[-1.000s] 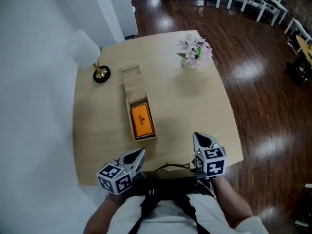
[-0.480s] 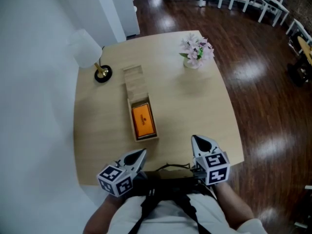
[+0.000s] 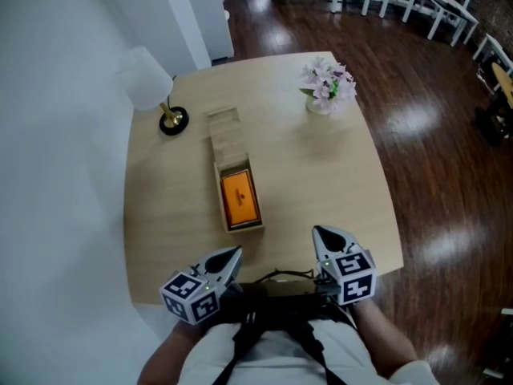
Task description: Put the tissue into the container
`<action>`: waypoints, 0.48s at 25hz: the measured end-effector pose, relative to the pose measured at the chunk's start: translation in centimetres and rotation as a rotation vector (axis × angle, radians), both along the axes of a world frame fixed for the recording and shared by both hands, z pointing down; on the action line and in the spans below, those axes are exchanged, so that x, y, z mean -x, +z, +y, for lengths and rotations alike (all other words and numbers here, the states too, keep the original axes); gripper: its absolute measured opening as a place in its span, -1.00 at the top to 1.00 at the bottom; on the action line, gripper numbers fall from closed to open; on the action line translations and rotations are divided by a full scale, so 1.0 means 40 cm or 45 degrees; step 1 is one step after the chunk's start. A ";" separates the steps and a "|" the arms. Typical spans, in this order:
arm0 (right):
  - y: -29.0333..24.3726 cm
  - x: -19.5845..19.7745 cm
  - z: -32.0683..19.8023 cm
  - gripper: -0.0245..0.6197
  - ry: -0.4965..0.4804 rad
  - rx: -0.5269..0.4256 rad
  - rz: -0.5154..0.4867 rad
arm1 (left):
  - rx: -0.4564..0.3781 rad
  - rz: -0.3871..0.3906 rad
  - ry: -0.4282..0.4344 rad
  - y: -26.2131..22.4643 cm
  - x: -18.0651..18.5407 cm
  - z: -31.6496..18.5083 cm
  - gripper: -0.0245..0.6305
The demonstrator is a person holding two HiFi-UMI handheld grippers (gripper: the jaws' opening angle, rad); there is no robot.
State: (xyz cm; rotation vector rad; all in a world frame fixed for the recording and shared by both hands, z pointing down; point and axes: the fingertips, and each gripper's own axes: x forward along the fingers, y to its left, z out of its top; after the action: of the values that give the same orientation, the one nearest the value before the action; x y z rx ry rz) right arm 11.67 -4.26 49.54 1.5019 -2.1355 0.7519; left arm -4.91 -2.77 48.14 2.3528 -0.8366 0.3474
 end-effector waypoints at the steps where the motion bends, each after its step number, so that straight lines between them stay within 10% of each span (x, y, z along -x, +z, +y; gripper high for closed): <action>1: 0.001 0.003 0.000 0.92 -0.003 0.002 0.000 | 0.004 -0.002 0.007 0.002 -0.001 0.002 0.93; 12: 0.030 0.021 0.017 0.92 -0.057 0.029 0.026 | 0.019 -0.028 0.068 0.021 -0.007 0.020 0.93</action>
State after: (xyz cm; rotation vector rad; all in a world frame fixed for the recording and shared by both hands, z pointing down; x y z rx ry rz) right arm 10.84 -3.56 50.73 1.4394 -2.1314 0.7397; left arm -4.62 -1.95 48.97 2.3645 -0.7796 0.4008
